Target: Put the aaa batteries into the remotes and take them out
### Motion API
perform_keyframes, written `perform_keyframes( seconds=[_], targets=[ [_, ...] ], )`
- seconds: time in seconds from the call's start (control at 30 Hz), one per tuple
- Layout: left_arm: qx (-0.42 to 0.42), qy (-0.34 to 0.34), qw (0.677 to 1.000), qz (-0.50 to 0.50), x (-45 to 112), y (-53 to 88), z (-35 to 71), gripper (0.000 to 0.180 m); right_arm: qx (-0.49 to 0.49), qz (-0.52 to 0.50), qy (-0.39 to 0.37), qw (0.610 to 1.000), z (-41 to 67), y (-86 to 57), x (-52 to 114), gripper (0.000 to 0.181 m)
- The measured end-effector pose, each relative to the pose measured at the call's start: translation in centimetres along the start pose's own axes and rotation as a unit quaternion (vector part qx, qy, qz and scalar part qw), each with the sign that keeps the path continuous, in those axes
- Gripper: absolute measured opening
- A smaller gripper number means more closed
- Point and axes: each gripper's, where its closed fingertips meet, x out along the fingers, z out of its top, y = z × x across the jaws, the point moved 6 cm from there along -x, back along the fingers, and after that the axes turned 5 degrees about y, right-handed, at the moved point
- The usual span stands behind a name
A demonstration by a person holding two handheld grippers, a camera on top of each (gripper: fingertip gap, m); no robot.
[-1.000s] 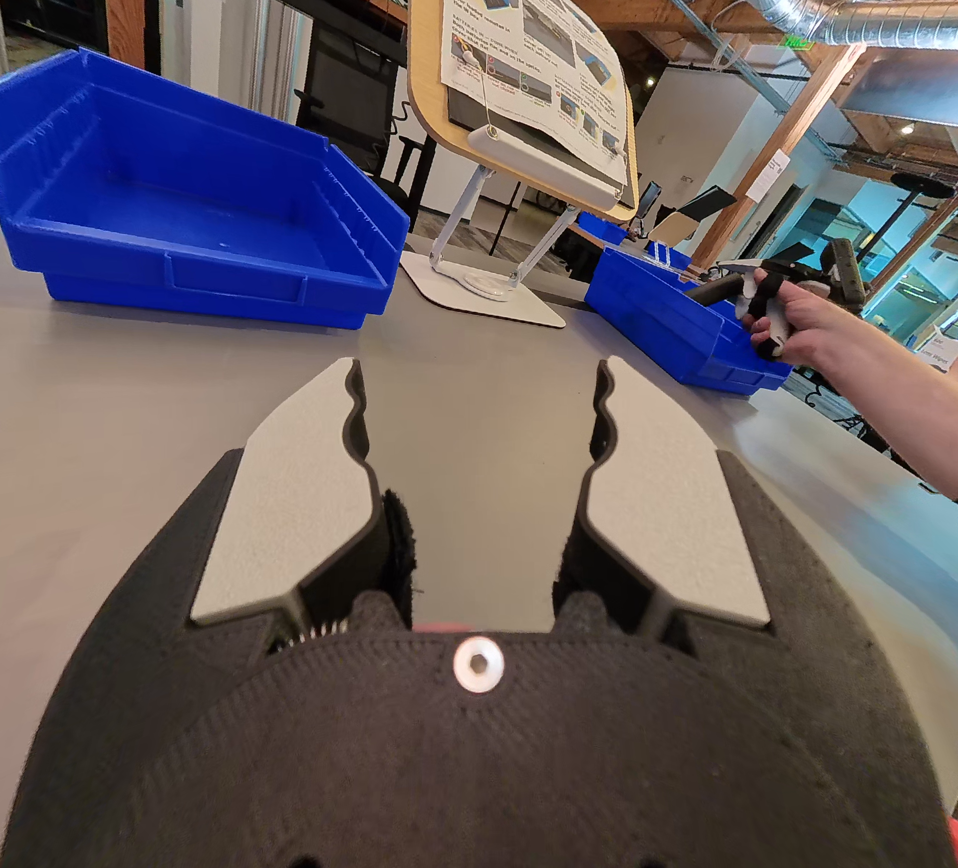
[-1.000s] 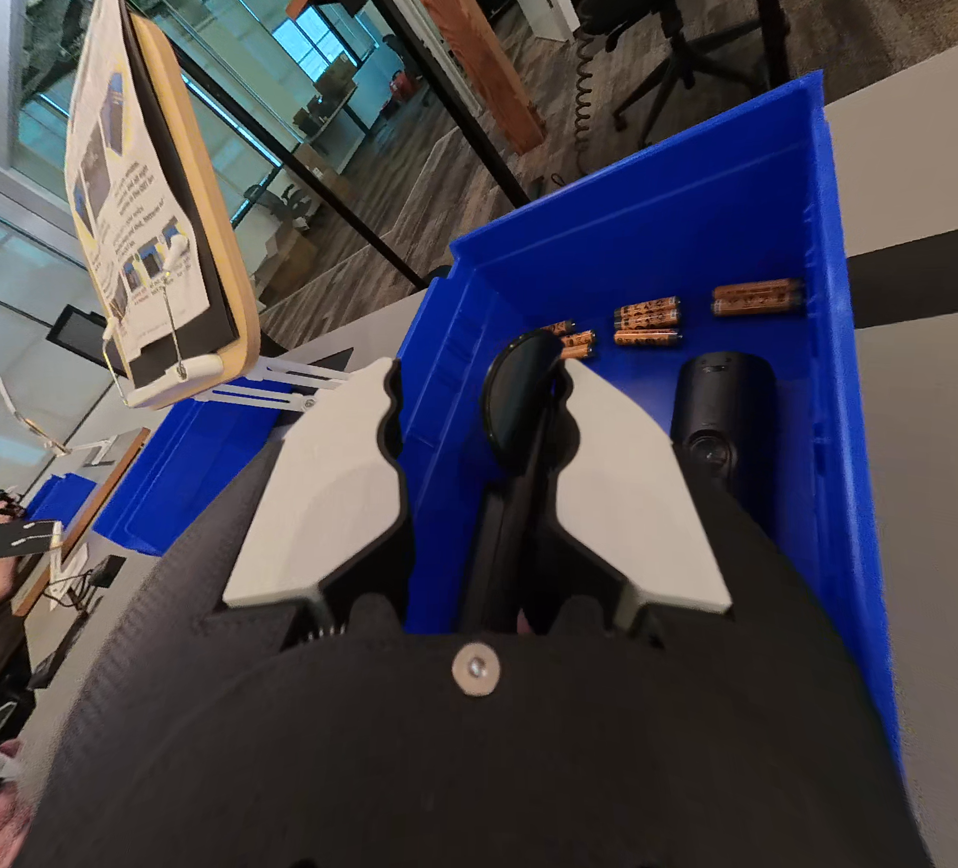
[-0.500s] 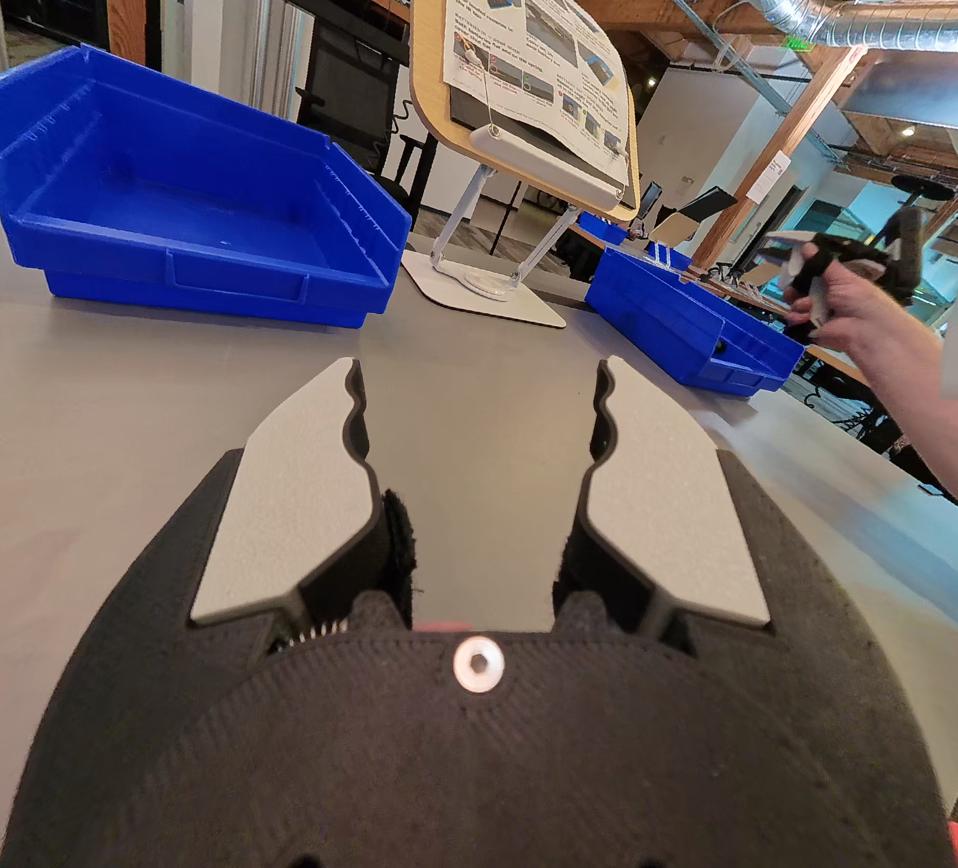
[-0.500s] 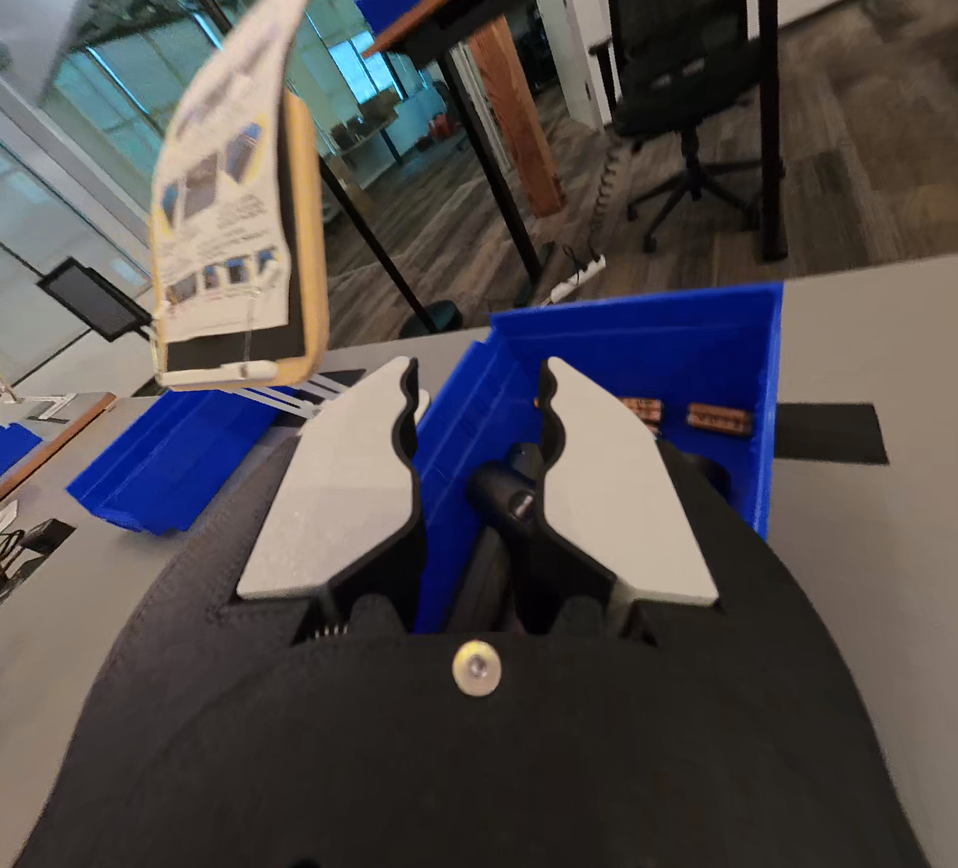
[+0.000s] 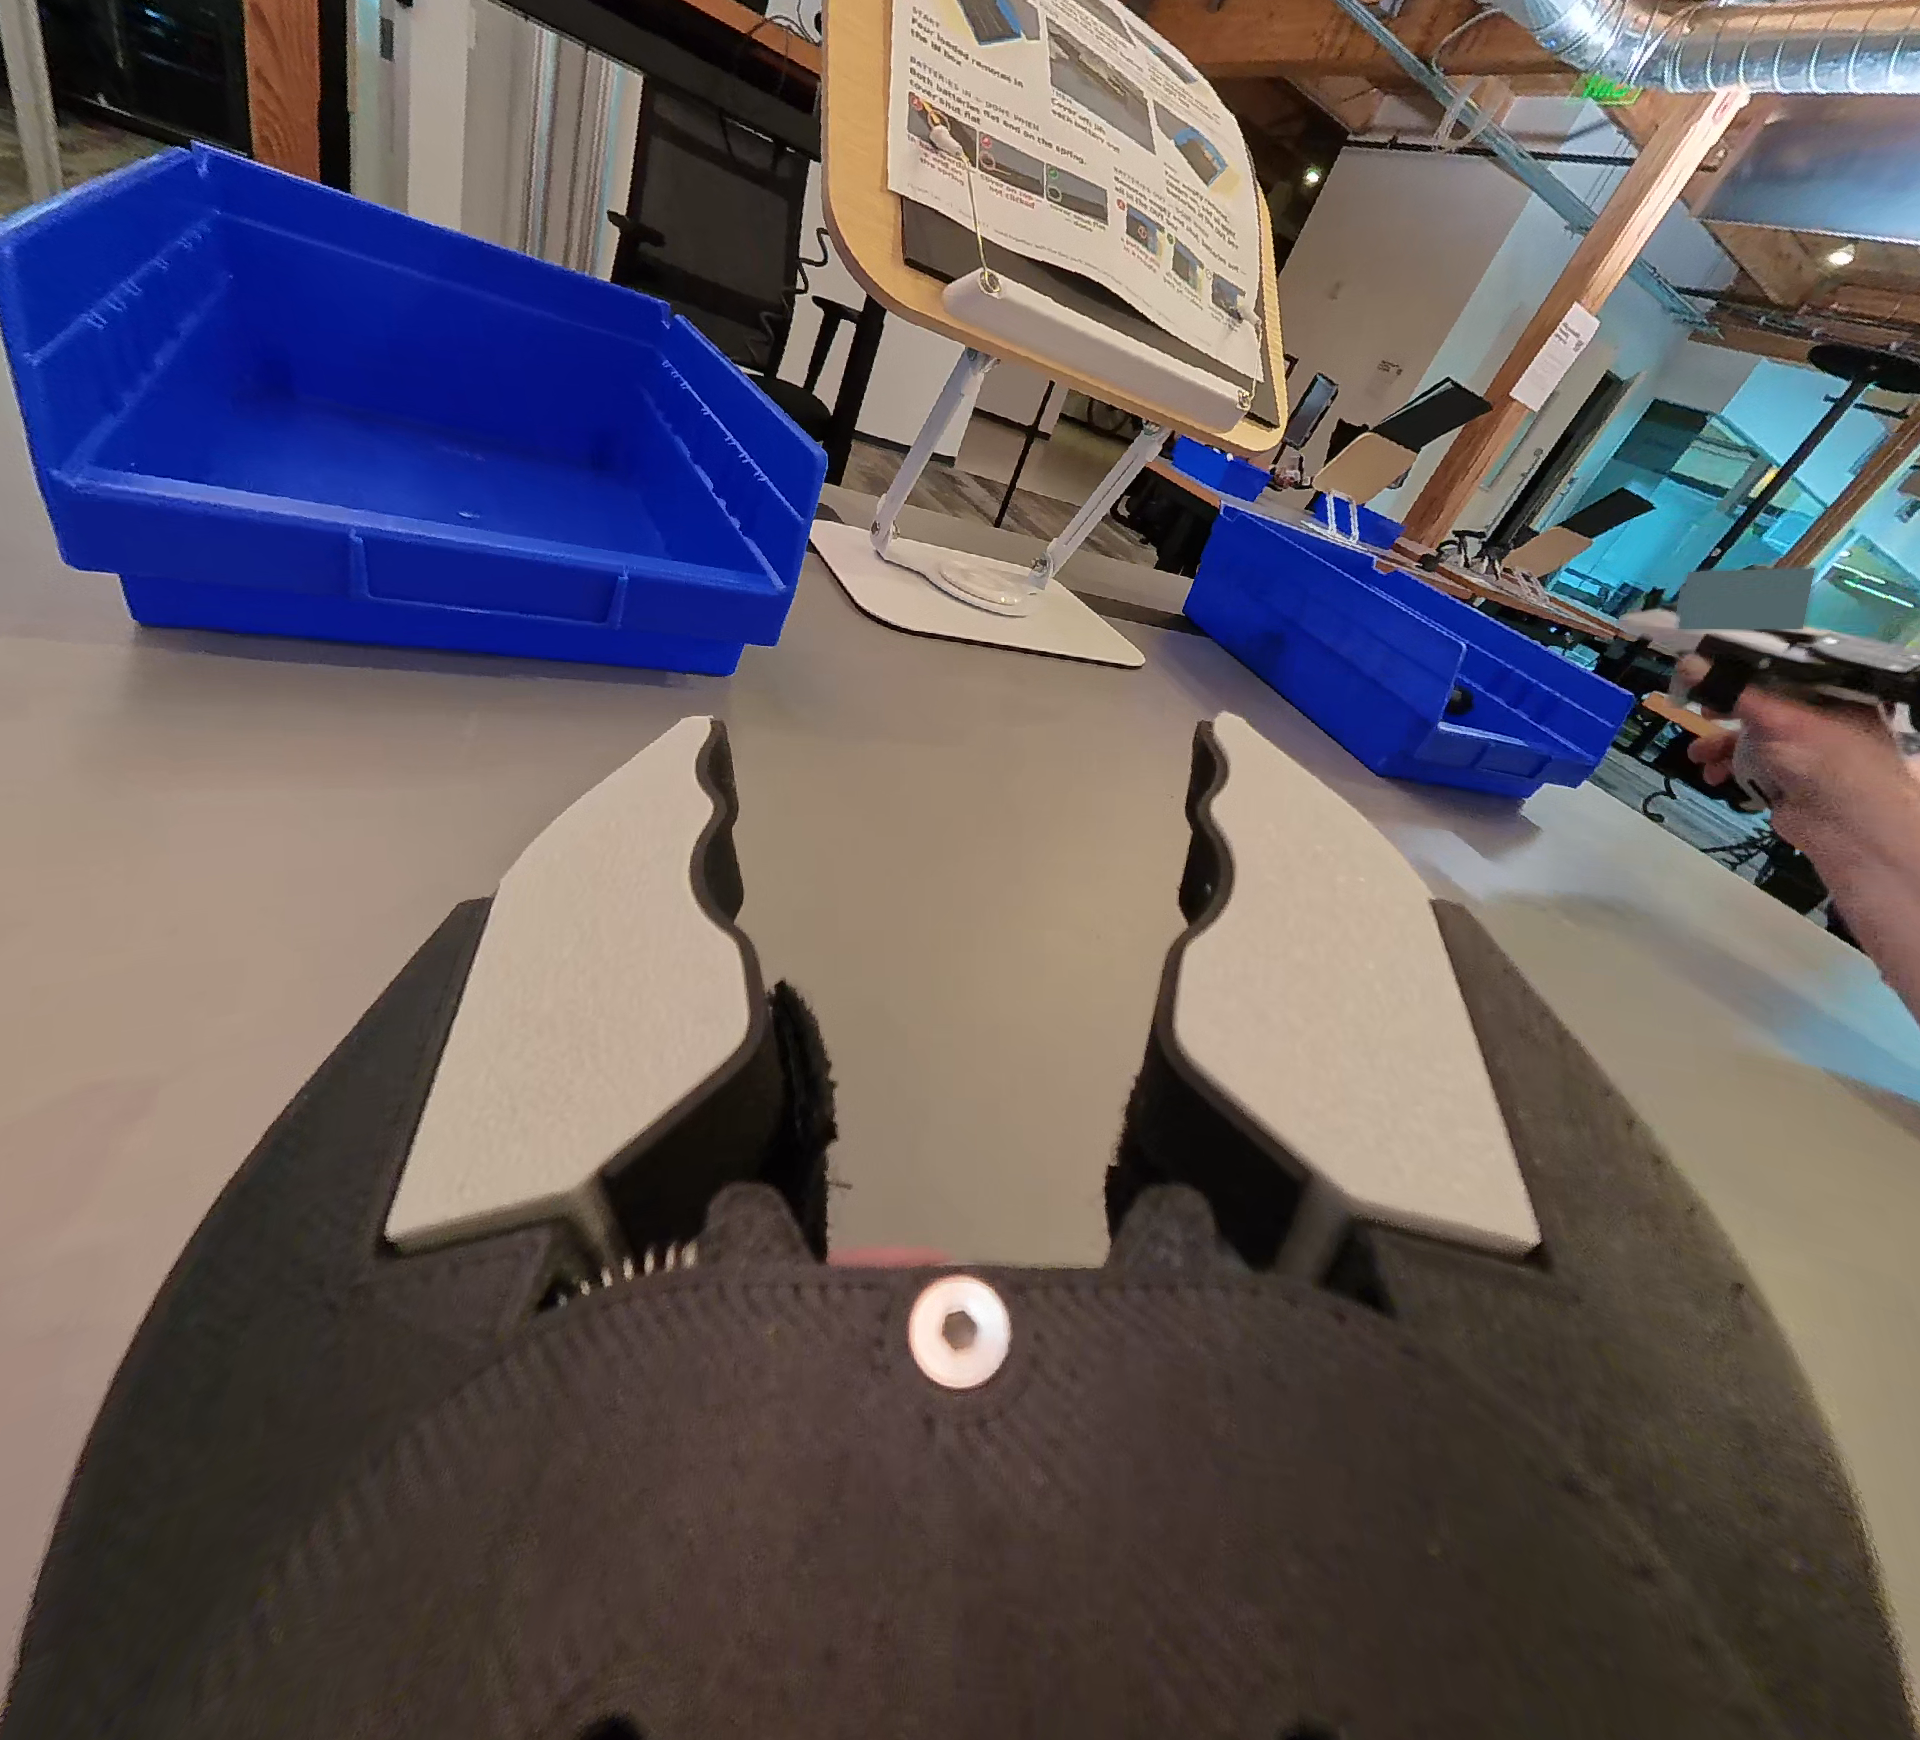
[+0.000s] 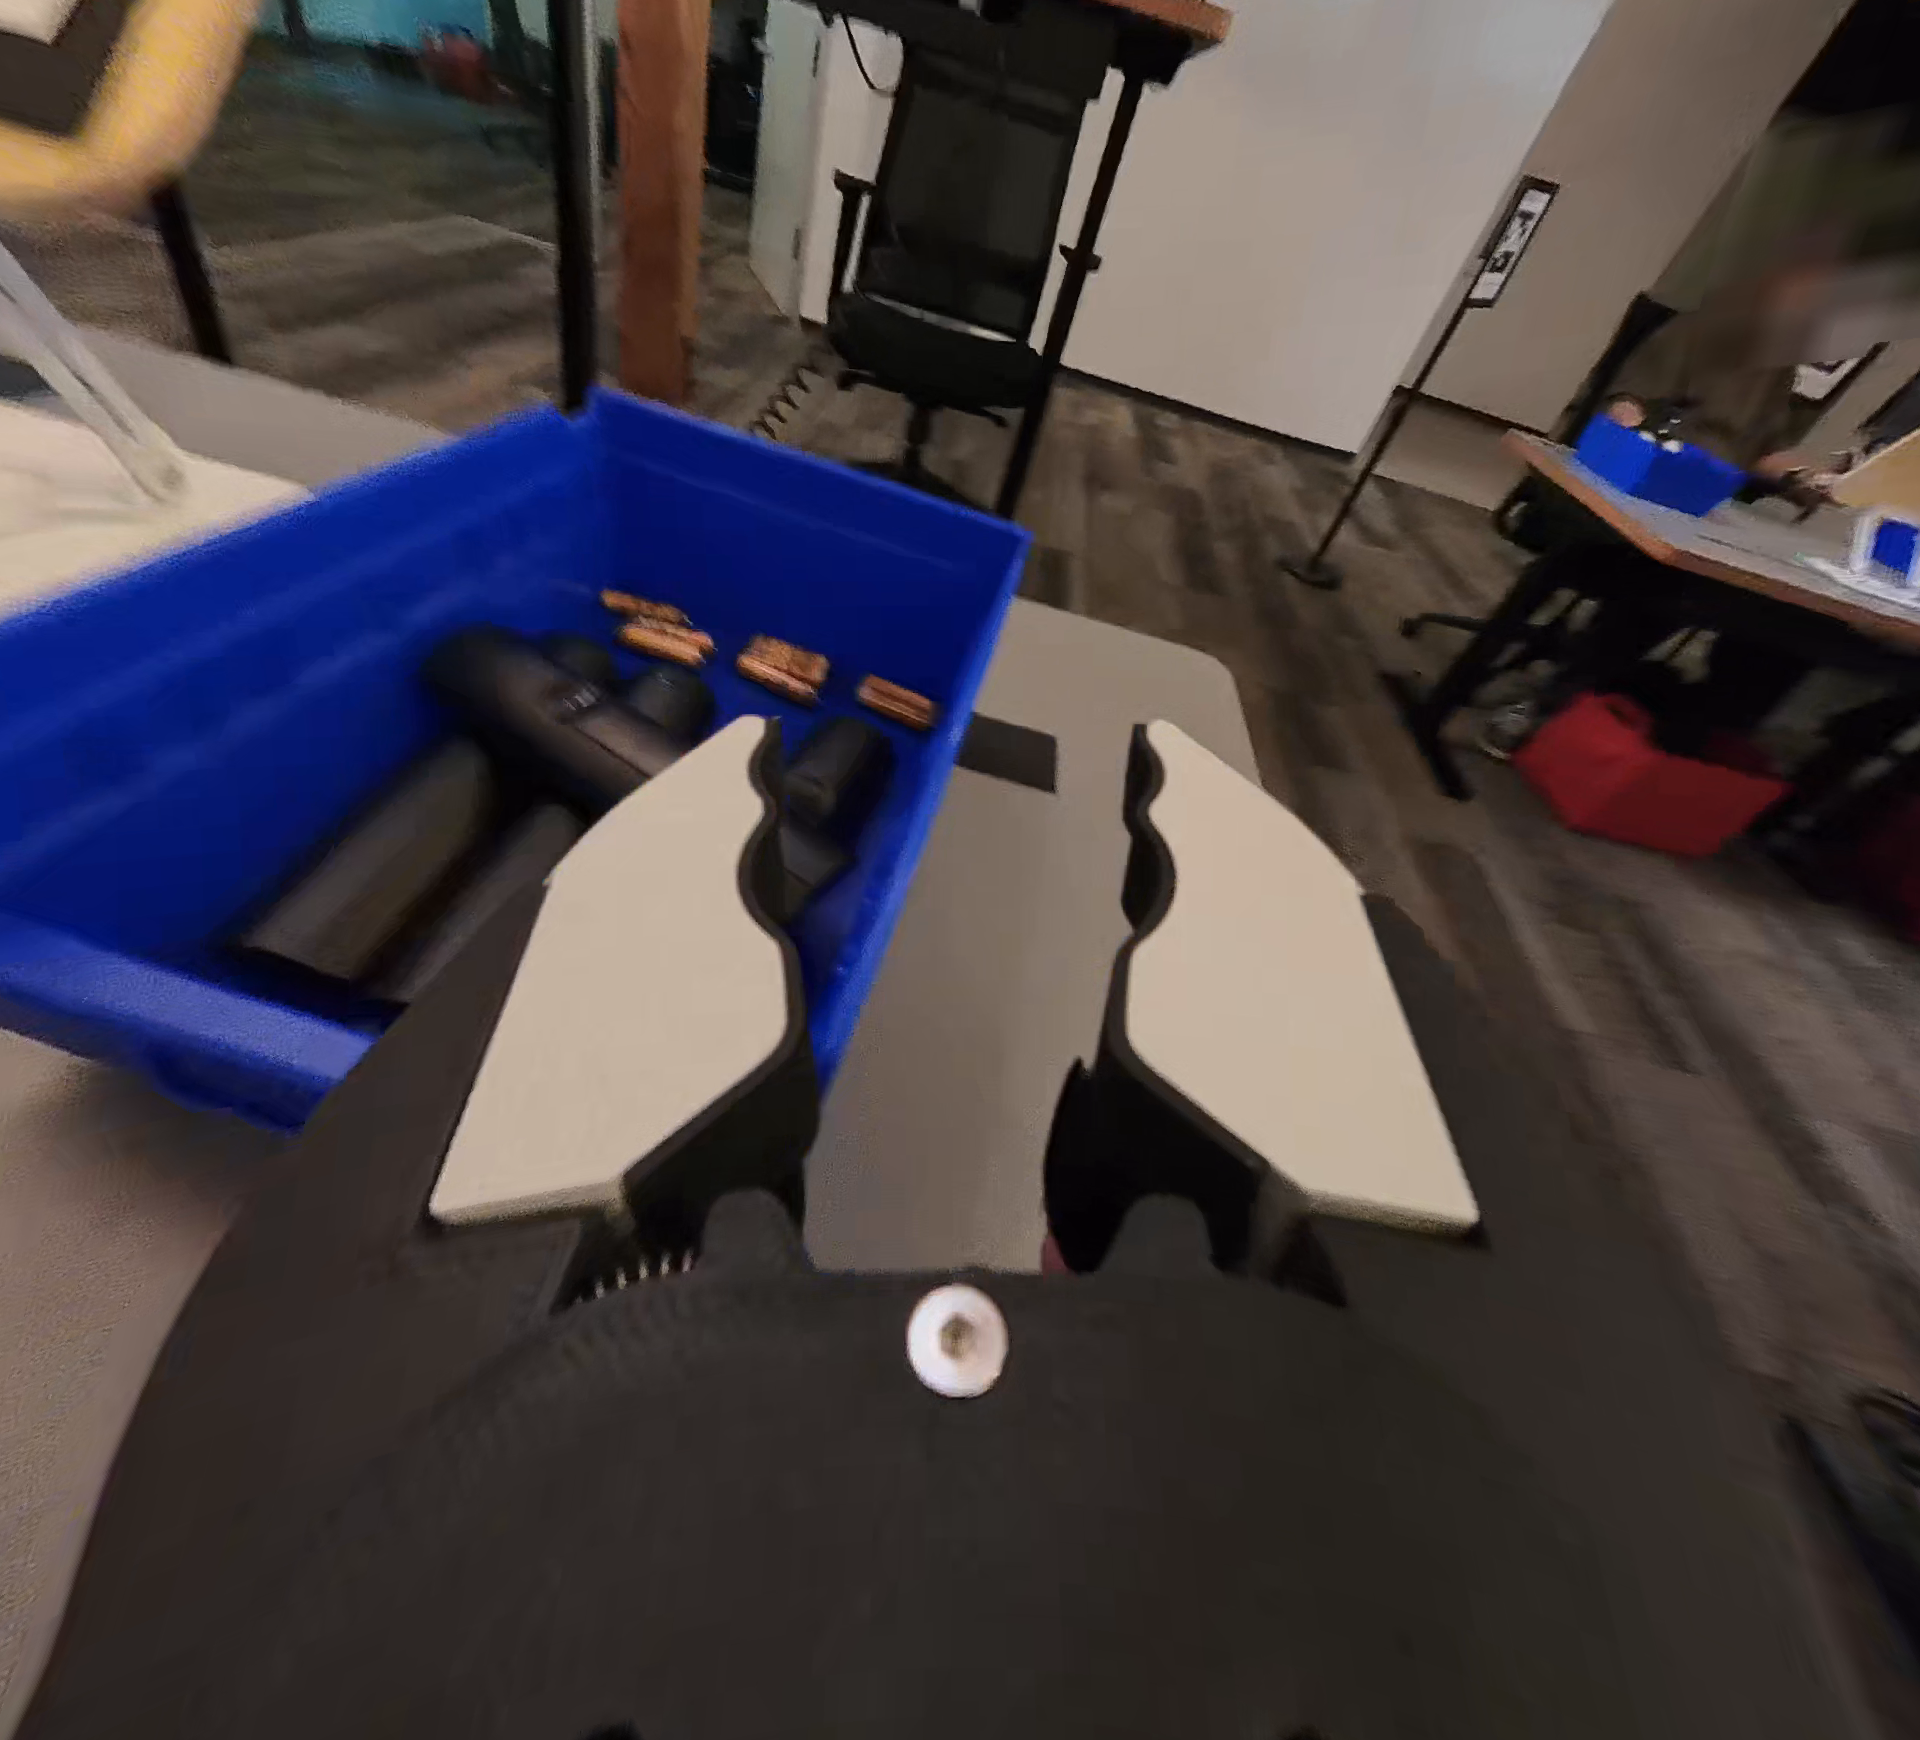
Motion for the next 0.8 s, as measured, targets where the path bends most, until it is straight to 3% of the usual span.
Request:
perform_keyframes(
  seconds=[0.07,0.2,0.27,0.4,0.6,0.8],
  targets=[
    [-0.001,-0.004,1.000,0.005,-0.1,0.1,0.1,0.084,-0.008,0.000,0.053,0.999,-1.7,-0.3,1.3,0.079],
    [0.004,-0.008,1.000,0.006,-0.1,0.0,0.1,0.083,-0.001,0.006,0.085,0.996,-3.2,-0.1,2.7,0.081],
    [0.005,-0.008,1.000,0.007,-0.1,0.0,0.1,0.083,-0.002,0.028,0.090,0.996,-3.6,0.7,3.1,0.067],
    [0.011,-0.008,1.000,0.008,-0.1,-0.1,0.1,0.083,0.013,0.031,0.108,0.994,-4.5,1.0,3.6,0.069],
    [0.003,-0.027,0.999,0.019,-0.5,0.2,0.3,0.084,0.038,0.097,0.129,0.986,-5.6,2.2,4.4,0.030],
    [-0.037,-0.070,0.996,0.049,-1.4,2.3,1.1,0.088,0.048,0.083,0.133,0.987,-5.6,2.0,4.6,0.024]
  ],
)
